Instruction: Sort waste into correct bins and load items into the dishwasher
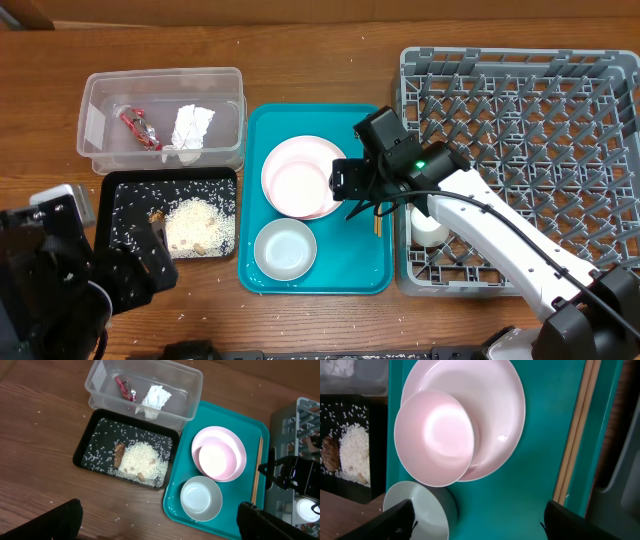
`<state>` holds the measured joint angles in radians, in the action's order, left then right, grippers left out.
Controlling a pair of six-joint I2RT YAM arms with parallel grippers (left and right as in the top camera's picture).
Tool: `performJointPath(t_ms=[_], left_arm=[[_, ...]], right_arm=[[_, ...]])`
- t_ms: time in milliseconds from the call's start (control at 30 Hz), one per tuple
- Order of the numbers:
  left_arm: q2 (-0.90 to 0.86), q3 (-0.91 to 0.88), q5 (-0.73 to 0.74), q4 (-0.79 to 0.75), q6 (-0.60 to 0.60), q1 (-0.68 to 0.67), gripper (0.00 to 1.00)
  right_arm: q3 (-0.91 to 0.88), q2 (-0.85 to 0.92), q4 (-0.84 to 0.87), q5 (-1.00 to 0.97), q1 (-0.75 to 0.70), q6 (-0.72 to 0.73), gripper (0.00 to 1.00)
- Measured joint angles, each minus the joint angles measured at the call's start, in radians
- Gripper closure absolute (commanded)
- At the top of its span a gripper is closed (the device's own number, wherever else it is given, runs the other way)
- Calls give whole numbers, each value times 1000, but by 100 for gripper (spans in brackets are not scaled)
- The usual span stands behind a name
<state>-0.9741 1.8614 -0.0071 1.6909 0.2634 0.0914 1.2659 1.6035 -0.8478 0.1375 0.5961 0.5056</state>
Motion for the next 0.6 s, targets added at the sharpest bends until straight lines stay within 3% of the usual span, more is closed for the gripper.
performJointPath(t_ms=[167,433,600], left_arm=[[-3,0,0,0,0,0,0],[-4,0,0,0,0,0,0],[-4,0,0,0,0,0,0]], right_arm=[[0,0,0,0,0,2,15],[0,0,44,-15,0,9,22],[0,0,44,-16,2,6,8]])
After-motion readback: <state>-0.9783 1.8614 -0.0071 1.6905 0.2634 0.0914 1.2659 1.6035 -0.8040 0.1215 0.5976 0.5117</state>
